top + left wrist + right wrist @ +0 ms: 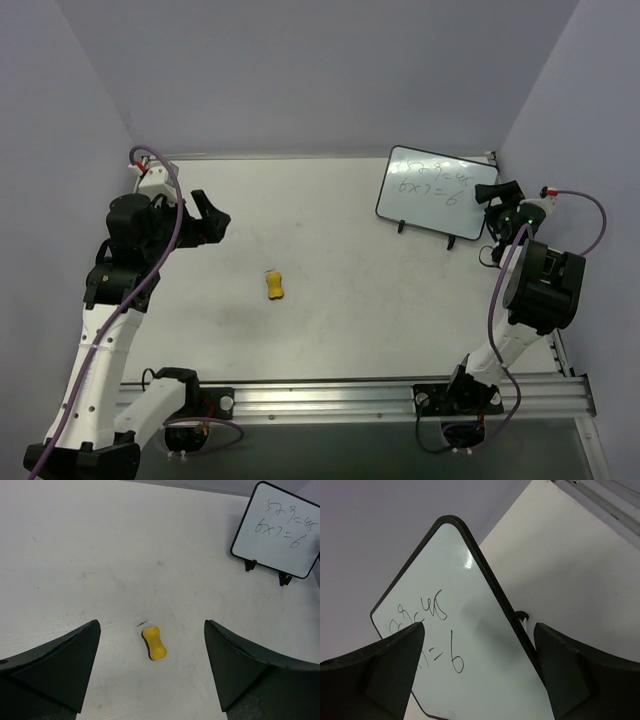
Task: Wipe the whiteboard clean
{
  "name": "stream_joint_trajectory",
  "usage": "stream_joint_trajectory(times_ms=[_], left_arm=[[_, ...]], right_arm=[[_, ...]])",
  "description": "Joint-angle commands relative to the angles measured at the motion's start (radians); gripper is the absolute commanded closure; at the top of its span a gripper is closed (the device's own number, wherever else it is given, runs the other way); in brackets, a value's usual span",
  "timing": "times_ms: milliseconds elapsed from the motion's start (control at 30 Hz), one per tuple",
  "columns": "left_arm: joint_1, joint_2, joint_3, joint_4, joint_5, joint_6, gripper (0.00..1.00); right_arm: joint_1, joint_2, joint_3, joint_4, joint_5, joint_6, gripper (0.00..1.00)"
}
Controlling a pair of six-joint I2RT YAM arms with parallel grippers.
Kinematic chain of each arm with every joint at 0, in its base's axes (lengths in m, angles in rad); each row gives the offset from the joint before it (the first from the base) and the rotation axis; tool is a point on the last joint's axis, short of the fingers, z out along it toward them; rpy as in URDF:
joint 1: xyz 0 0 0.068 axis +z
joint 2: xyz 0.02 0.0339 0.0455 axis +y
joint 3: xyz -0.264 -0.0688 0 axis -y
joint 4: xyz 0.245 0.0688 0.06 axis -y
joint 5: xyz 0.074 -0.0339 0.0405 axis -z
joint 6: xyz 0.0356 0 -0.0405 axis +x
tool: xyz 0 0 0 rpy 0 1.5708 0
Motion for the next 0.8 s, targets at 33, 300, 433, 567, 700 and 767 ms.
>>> stream_joint_trajectory(times_ms=[33, 300, 433, 567, 700, 767], left_arm=[[-0.003, 0.002, -0.001, 0.056, 0.014, 0.0, 0.06], [-0.003, 0.005, -0.004, 0.06, 0.023, -0.005, 0.06], [-0.008, 0.008, -0.006, 0.062, 0.017, -0.003, 0.06], [-0.009, 0.012, -0.006, 0.062, 0.017, -0.005, 0.06], [-0.011, 0.014, -0.009, 0.064, 0.017, -0.007, 0.06], [-0.011, 0.014, -0.009, 0.065, 0.017, -0.007, 0.06]], right_arm=[[0.003, -0.012, 0.022, 0.139, -0.027, 0.014, 0.15], [0.003, 0.031, -0.01, 0.263, -0.062, 0.076, 0.22], [0.006, 0.083, -0.021, 0.337, -0.079, 0.123, 0.27], [0.007, 0.105, -0.032, 0.359, -0.085, 0.132, 0.28], [0.006, 0.111, -0.047, 0.375, -0.089, 0.134, 0.28], [0.007, 0.111, -0.052, 0.383, -0.09, 0.134, 0.29]])
